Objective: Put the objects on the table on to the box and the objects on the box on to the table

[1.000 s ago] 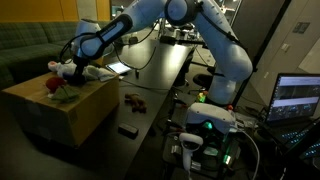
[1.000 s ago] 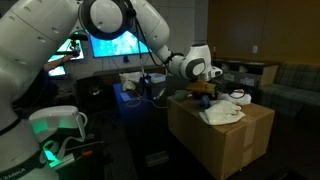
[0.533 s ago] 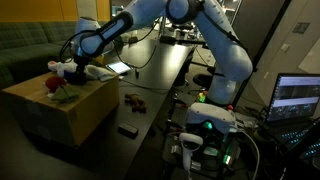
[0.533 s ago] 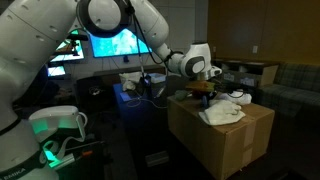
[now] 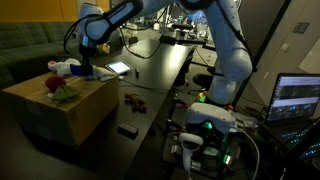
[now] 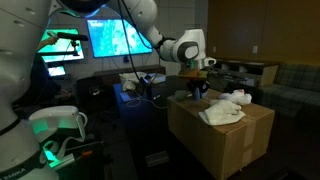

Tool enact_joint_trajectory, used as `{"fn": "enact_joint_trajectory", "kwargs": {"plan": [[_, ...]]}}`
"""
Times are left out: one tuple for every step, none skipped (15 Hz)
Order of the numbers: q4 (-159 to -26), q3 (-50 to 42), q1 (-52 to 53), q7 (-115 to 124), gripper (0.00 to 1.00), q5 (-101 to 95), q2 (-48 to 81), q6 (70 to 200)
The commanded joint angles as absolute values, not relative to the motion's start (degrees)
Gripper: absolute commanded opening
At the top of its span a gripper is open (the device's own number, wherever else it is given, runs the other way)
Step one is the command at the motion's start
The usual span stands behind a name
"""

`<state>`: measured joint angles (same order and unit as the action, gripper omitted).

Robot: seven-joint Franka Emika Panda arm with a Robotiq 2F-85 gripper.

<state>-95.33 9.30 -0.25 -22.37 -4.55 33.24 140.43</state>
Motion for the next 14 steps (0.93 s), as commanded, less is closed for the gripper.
{"fn": "enact_joint_trajectory", "kwargs": {"plan": [[-107.8, 9.9, -2.3, -24.0, 0.06, -1.6, 22.1, 139.0], [-110.1, 9.7, -2.6, -24.1, 0.06, -0.9, 20.2, 138.7], [-113.2, 9.5, -3.1, -24.6, 0.06, -0.1, 18.0, 138.7], [-115.8, 9.3, -3.5, -24.9, 0.06, 0.7, 16.3, 138.8], [-118.8, 8.9, -3.7, -24.9, 0.06, 1.2, 15.0, 139.7], [-120.9, 8.7, -4.0, -25.6, 0.06, 2.1, 14.0, 139.2], [-123.5, 8.4, -4.4, -26.3, 0.06, 2.8, 13.1, 139.4], [-125.7, 7.8, -4.0, -25.7, 0.06, 2.5, 13.0, 140.6], [-127.7, 7.6, -4.2, -26.3, 0.06, 3.1, 13.1, 140.9], [-129.5, 7.2, -4.0, -26.0, 0.06, 2.6, 13.4, 142.2], [-130.8, 7.2, -4.1, -26.4, 0.06, 3.2, 14.2, 142.7], [-132.0, 7.2, -4.0, -26.3, 0.06, 3.1, 15.1, 143.8], [-133.2, 7.3, -4.1, -26.7, 0.06, 3.5, 16.1, 144.9], [-134.5, 7.1, -3.8, -25.8, 0.06, 2.7, 16.9, 147.1]]}}
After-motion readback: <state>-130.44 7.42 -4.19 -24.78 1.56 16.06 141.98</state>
